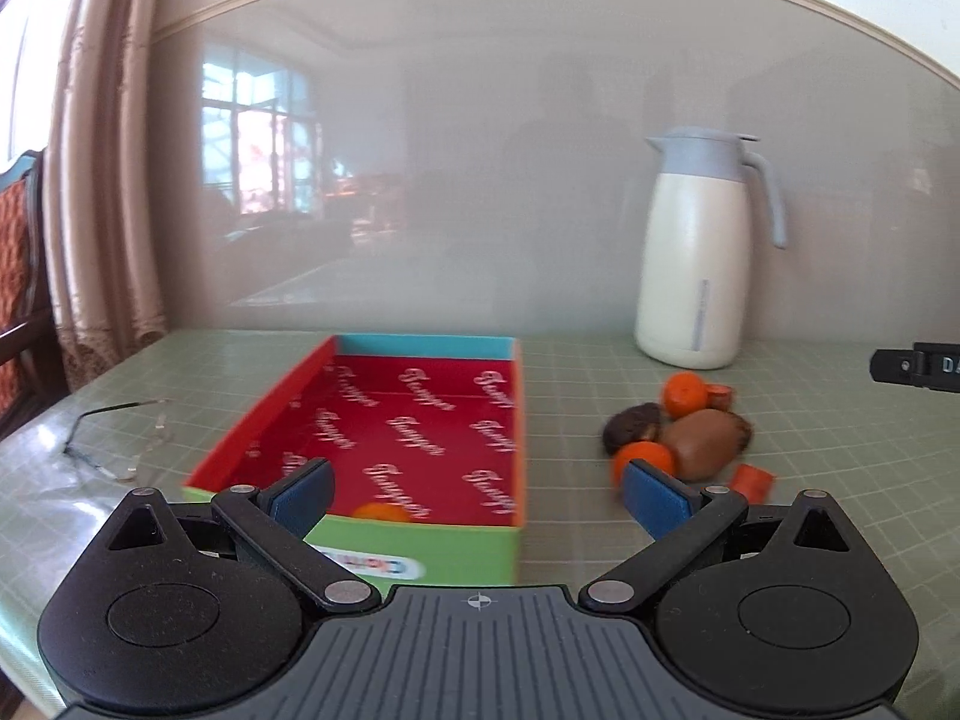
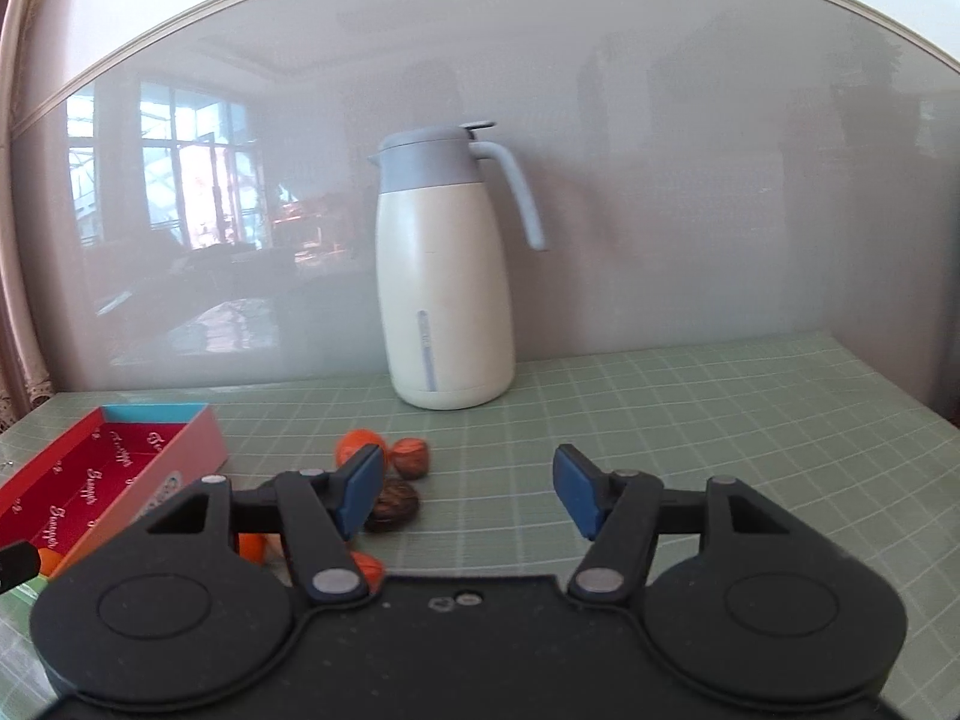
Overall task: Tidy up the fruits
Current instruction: 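Move the left gripper back toward the small brown round fruit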
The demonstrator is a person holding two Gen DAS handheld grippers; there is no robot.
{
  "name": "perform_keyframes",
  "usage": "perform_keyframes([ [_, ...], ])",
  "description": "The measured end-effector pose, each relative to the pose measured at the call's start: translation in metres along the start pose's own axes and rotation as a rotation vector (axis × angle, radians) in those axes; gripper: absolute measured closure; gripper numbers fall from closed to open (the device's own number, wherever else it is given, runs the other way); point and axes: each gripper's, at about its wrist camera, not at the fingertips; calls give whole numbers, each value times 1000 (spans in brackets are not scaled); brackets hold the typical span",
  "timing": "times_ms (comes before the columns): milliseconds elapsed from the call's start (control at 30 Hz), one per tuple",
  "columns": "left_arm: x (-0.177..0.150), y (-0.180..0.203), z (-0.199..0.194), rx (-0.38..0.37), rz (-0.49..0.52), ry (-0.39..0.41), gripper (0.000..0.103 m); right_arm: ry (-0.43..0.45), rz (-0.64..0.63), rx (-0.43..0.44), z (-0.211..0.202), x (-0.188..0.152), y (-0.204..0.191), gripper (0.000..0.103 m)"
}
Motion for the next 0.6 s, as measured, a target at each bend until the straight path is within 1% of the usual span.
perform_keyframes([
  [333,-9,68,8,-144,87,-35,3,3,35,-63,-8,0,40,41],
  [600,-16,107,12,-207,119,-64,3,-1,65,-111,-9,0,64,40],
])
Point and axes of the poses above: each gripper's, at about its wrist camera, not at the fingertips, and z roughly the way its jaws point, y to its right, x to its top, and after that the axes turned 3 degrees about -x, right-handed
